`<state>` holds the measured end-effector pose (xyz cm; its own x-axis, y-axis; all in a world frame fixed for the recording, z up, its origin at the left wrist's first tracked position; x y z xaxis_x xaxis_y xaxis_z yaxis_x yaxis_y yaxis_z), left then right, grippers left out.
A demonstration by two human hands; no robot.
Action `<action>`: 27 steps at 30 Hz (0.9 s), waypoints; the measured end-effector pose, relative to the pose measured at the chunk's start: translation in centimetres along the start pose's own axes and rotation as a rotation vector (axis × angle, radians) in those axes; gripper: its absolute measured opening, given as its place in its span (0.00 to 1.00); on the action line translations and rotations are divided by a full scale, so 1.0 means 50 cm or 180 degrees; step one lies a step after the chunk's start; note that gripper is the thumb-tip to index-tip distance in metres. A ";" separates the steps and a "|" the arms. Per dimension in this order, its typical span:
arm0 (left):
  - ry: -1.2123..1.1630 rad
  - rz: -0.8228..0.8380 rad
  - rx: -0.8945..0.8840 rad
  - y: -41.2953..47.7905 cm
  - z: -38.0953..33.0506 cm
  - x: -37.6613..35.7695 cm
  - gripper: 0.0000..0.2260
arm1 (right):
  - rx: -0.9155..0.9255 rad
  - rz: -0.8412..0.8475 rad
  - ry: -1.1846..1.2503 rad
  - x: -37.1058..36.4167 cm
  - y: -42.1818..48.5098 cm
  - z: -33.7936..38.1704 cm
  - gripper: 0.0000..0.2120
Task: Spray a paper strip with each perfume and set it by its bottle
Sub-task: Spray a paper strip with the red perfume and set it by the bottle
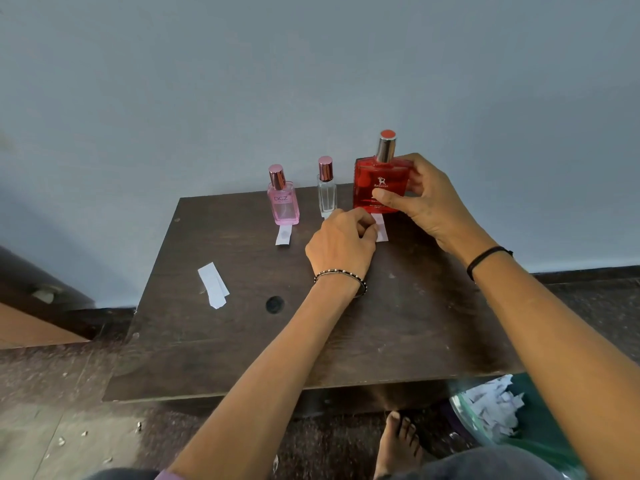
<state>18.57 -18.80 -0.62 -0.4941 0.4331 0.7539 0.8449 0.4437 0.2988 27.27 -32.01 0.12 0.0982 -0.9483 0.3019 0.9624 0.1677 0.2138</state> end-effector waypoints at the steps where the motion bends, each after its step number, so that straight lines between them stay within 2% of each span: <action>1: -0.0015 0.0019 -0.0002 0.000 0.000 0.001 0.06 | -0.0041 -0.0024 -0.0007 0.001 -0.001 -0.001 0.26; 10: -0.0461 0.0394 0.0034 -0.015 0.007 0.046 0.07 | -0.0537 -0.0383 -0.0167 0.037 -0.069 -0.019 0.35; 16: -0.0672 0.0469 0.0050 -0.057 0.011 0.098 0.08 | -0.0757 -0.0680 -0.0457 0.031 -0.148 -0.006 0.30; 21: -0.0513 0.0470 0.0025 -0.096 0.033 0.134 0.08 | -0.0520 -0.0478 -0.0910 -0.023 -0.214 0.036 0.26; 27: -0.0442 0.0343 -0.0133 -0.118 0.079 0.190 0.10 | -0.0291 -0.0128 -0.0809 -0.115 -0.274 0.104 0.21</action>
<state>8.09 -14.22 2.46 -0.4214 0.5818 0.6956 0.9008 0.3572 0.2469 12.23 -27.43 0.27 0.0038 -0.8536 0.5210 0.9842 0.0953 0.1490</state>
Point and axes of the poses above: each hand's wrist, its own y-axis towards the middle knuckle, its own x-axis out of the back of the hand, z = x × y, the point moved 2 cm from there along y, towards the middle knuckle, and after that the axes turned 10 degrees about -z, right-handed, at the moved point
